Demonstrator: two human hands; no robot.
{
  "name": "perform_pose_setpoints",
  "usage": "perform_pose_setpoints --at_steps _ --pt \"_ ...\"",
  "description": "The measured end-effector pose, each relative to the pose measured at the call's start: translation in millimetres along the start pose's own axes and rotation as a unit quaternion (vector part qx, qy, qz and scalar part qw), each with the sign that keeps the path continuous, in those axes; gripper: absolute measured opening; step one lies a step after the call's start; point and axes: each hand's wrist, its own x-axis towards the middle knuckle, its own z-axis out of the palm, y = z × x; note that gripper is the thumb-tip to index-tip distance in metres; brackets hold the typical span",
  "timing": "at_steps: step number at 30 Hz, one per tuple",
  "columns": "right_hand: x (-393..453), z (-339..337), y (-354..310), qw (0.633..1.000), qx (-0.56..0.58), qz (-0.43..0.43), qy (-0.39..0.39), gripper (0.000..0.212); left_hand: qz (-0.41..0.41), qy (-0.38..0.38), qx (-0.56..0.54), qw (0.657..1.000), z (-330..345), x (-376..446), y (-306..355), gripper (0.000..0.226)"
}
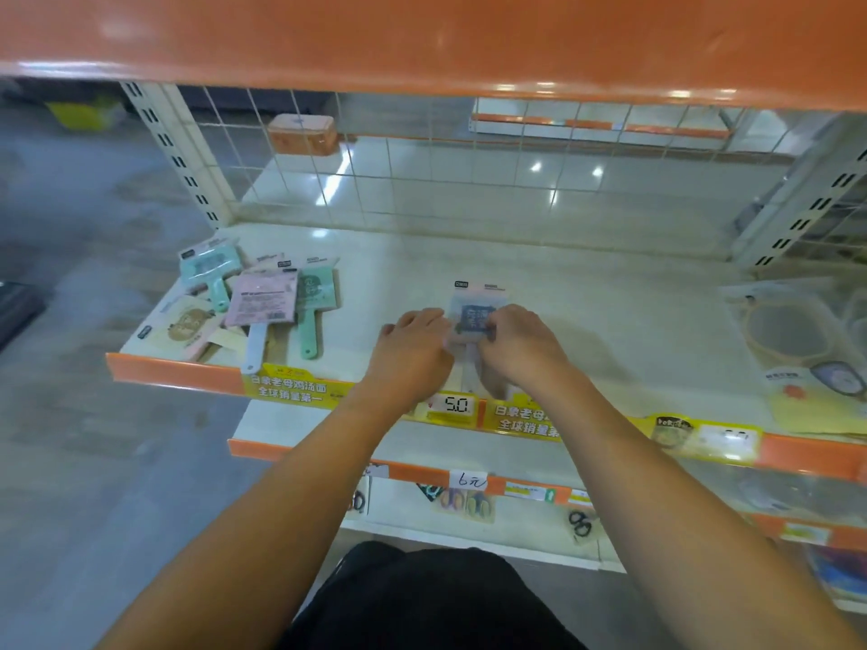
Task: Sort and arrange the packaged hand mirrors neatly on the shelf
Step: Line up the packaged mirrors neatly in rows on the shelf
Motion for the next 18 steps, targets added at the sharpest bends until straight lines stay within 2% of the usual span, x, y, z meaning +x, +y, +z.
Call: perform_pose_setpoints --at_steps 5,10,18 --pt "-15 13 -26 0.993 0.054 -0.057 0.087 0.034 -0.056 0.080 0.000 0.995 -12 -31 -31 0.043" --pt "-24 34 -81 0.989 0.081 -0.099 0.075 0.037 -0.101 0.151 -0.016 0.983 -27 -51 -74 0.039" --pt "-8 66 -178 0.985 0.089 -0.121 0.087 0.041 -0.150 0.137 -0.010 0.979 -56 -70 -170 0.040"
